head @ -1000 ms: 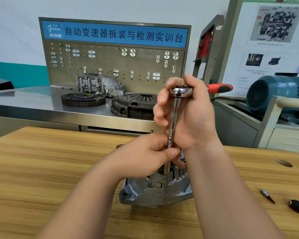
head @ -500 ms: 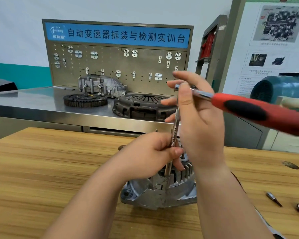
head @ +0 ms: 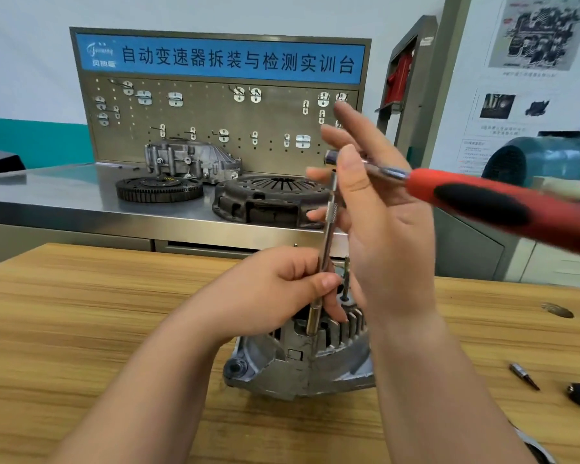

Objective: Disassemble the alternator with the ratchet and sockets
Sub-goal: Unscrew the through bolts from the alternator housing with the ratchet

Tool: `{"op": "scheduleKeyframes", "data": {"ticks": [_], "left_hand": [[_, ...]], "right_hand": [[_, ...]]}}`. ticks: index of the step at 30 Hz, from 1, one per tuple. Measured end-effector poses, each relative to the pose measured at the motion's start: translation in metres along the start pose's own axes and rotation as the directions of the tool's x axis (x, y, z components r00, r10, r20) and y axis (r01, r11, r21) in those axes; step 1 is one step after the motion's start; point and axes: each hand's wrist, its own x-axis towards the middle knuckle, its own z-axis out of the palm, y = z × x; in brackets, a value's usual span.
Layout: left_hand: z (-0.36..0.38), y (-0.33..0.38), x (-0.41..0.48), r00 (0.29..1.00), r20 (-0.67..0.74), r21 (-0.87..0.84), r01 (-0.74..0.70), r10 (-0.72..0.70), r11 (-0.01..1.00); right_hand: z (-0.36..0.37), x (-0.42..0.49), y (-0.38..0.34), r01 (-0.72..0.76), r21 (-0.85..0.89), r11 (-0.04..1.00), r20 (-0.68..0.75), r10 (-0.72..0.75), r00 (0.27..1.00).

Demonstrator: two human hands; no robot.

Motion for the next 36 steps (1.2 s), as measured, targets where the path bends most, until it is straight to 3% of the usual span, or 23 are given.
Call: {"op": "scheduleKeyframes", "data": {"ticks": [1,3,6,9,11,14,17,21,24,28,31,33,36], "left_hand": [[0.0007,-0.0008,0.0001,1.0,-0.003,0.002,-0.002,0.002,1.0],[0.0012,-0.0013,0.0002,1.0,0.007,-0.012,-0.004,0.004,1.0],[0.0012,0.0012,-0.0009,0.999,0.049,-0.056,0.004,-0.002,0.998],[0.0006,0.0035,-0.0029,0.997,0.072,-0.047,0.004,0.0,0.999],[0.0002,0.0027,-0.0021,0.998,0.064,-0.036,-0.006,0.008,0.999],[0.0015,-0.0007,0.0012,1.0,0.0,0.004,-0.006,0.006,1.0],[0.0035,-0.0023,0.002,1.0,-0.021,0.011,-0.004,0.004,1.0],[0.0009,0.0007,-0.0014,1.0,0.027,-0.068,-0.009,0.011,0.998],[0.0004,-0.0007,-0.0016,1.0,0.027,-0.05,-0.005,0.006,0.999],[0.0024,-0.0006,0.0011,1.0,-0.022,-0.024,-0.021,0.021,0.999],[0.0043,-0.0009,0.0022,0.999,-0.044,-0.015,-0.002,0.001,1.0],[0.004,0.0,0.0014,1.0,-0.021,-0.052,0.001,-0.002,0.999],[0.0029,0.0017,-0.0019,0.999,0.029,-0.087,0.025,-0.023,0.996]], "right_hand": [[-0.0008,0.0002,0.0001,0.052,-0.031,0.998,0.027,-0.051,0.998],[-0.0002,0.0008,-0.0011,0.009,0.06,0.998,0.069,-0.013,0.998],[-0.0002,0.002,-0.0022,-0.246,0.297,0.923,0.142,0.212,0.967],[-0.0018,0.002,-0.0017,-0.423,0.378,0.824,0.195,0.375,0.906],[-0.0013,0.0011,-0.0009,-0.38,0.349,0.857,0.128,0.358,0.925],[-0.0027,0.0002,-0.0032,-0.179,0.252,0.951,0.021,0.18,0.983],[-0.0035,0.0002,-0.0032,-0.083,0.159,0.984,0.024,0.08,0.997],[-0.0023,0.0007,-0.0021,-0.262,0.349,0.9,0.117,0.235,0.965],[-0.0003,-0.0009,-0.0009,-0.386,0.353,0.853,0.131,0.363,0.922],[0.0023,-0.002,-0.0018,-0.214,0.29,0.933,0.024,0.216,0.976],[0.0011,-0.002,-0.0034,-0.099,0.259,0.961,0.056,0.087,0.995],[0.0011,-0.0019,-0.004,-0.128,0.287,0.949,0.077,0.11,0.991],[0.0006,-0.0014,-0.0042,-0.29,0.375,0.881,0.124,0.262,0.957]]}}
